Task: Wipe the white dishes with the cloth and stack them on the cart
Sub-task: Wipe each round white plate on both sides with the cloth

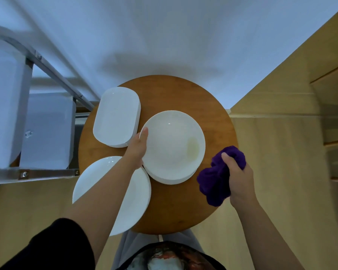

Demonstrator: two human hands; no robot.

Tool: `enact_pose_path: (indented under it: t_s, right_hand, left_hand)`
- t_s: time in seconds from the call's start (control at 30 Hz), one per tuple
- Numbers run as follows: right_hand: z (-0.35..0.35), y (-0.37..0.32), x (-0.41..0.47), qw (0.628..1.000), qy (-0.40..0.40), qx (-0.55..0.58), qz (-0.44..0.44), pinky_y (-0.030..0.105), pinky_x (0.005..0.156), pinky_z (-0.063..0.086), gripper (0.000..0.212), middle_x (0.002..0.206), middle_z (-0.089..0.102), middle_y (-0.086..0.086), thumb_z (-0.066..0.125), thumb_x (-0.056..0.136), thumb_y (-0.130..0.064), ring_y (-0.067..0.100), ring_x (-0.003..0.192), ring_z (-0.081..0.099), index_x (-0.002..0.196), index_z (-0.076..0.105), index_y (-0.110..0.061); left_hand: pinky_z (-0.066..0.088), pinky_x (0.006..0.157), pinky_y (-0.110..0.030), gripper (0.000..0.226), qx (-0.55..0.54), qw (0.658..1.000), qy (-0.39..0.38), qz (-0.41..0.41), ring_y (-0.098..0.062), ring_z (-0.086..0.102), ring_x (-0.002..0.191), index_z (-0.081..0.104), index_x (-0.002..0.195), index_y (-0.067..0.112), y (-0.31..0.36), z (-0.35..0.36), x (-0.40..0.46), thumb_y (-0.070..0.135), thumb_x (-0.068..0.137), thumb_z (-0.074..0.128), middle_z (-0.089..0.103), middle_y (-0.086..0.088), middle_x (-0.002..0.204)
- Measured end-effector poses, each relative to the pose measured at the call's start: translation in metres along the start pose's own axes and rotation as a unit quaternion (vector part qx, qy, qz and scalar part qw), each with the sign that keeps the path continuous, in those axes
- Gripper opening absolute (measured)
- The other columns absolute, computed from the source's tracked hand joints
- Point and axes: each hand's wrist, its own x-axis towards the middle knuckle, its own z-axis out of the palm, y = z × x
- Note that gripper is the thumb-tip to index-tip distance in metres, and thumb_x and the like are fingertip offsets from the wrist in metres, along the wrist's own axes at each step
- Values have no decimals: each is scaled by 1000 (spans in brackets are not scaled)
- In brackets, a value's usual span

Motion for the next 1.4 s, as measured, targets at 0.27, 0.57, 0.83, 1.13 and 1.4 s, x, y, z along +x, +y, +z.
enact_pose_path:
  t_s: [0.27, 0.57, 0.83, 1.13, 1.4]
  right_hand:
    - [20, -47, -46, 968, -216, -90, -95, 37, 86, 54, 74, 123, 54, -4, 64, 73, -51, 16, 112, 55, 137, 34, -28]
    - [42, -24, -66, 714, -10, -580, -392, 42, 114, -6, 84, 159, 5, 2, 18, 83, -74, 21, 145, -1, 150, 1, -26]
    - [89, -42, -112, 817, -9, -409, -408, 49, 113, -2, 82, 159, 2, 3, 5, 76, -71, 25, 145, -4, 149, 10, -35]
    - [101, -39, -151, 812, -206, -332, -434, 32, 112, -3, 58, 145, 39, -13, 20, 89, -54, 7, 138, 21, 141, 37, -33]
    - [65, -59, -153, 741, -377, -405, -380, 24, 97, 35, 31, 135, 51, -7, 46, 95, -41, 9, 112, 46, 117, 62, -26]
  left_hand:
    - [53, 89, -51, 50, -178, 983, 29, -23, -28, 61, 109, 53, 122, 41, 21, 12, -80, 71, 84, 42, 64, 0, 120]
    - [54, 47, -26, 32, -206, 977, 52, 32, -12, 71, 63, 58, 94, 40, 23, -3, -185, 65, 86, 40, 72, 11, 68]
    - [51, 89, -40, 49, -179, 980, 71, 47, -19, 59, 96, 53, 116, 38, 25, 7, -232, 69, 82, 35, 64, 6, 103]
    - [53, 89, -42, 54, -283, 953, 89, 56, -24, 61, 99, 57, 124, 25, 47, -17, -236, 62, 92, 35, 66, -4, 109]
    - [51, 89, -56, 68, -357, 933, 33, -19, -39, 59, 105, 52, 125, 18, 46, -39, -224, 71, 85, 41, 63, -17, 115]
